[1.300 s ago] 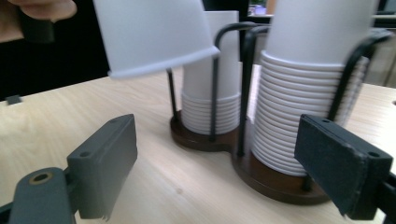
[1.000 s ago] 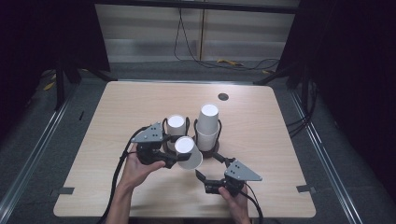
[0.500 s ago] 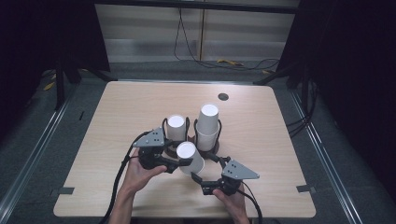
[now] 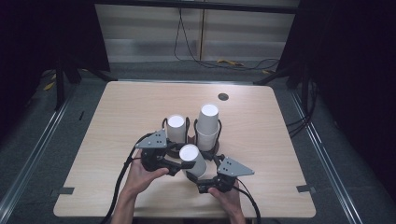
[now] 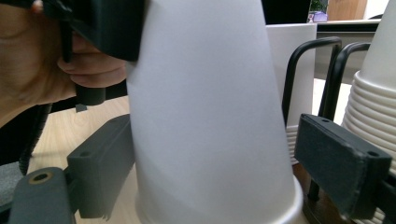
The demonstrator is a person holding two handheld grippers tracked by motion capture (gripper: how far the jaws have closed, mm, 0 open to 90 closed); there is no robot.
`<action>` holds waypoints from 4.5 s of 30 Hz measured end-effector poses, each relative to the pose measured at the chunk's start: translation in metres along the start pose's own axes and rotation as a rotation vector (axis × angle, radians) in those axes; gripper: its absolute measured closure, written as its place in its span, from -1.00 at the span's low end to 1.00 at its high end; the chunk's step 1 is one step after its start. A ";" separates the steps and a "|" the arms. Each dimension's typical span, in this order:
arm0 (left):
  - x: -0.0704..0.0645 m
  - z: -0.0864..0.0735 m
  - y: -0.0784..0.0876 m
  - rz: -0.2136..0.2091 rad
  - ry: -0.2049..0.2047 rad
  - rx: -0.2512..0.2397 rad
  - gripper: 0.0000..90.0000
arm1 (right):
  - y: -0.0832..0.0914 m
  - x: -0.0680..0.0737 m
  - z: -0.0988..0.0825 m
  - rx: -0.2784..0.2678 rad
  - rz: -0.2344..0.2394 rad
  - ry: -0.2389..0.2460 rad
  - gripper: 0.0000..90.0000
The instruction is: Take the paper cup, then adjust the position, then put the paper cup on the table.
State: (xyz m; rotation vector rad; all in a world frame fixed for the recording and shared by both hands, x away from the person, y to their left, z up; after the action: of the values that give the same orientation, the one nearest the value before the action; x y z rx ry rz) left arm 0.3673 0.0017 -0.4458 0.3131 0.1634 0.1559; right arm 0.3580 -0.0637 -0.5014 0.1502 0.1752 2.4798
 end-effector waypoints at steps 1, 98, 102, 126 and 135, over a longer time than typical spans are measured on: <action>-0.001 0.000 0.000 -0.007 0.000 0.000 -0.22 | -0.001 0.000 -0.001 0.006 0.000 -0.003 -0.70; 0.025 -0.034 0.005 0.025 -0.112 0.265 -0.63 | 0.011 -0.018 -0.010 0.621 0.088 0.230 -0.40; 0.026 -0.034 0.005 0.025 -0.112 0.270 -0.63 | 0.011 -0.020 -0.007 0.652 0.086 0.253 -0.40; 0.025 -0.040 0.006 0.014 -0.129 0.362 -0.60 | 0.003 -0.019 -0.010 0.840 0.105 0.387 -0.39; 0.028 -0.045 0.004 0.014 -0.119 0.400 -0.61 | -0.001 -0.020 -0.015 0.916 0.124 0.395 -0.39</action>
State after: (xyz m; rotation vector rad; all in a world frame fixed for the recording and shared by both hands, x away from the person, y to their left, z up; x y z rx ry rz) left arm 0.3854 0.0240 -0.4904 0.7206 0.0728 0.1170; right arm 0.3719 -0.0759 -0.5178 0.0443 1.4920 2.3294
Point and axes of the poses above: each handheld gripper's, and its own axes: y roughly backward along the jaws, z roughly out of its top, x roughly to its left, the point moved 10 cm from there along -y, roughly forward along the jaws, and after that the axes turned 2 degrees about x, right-handed, at the moved point
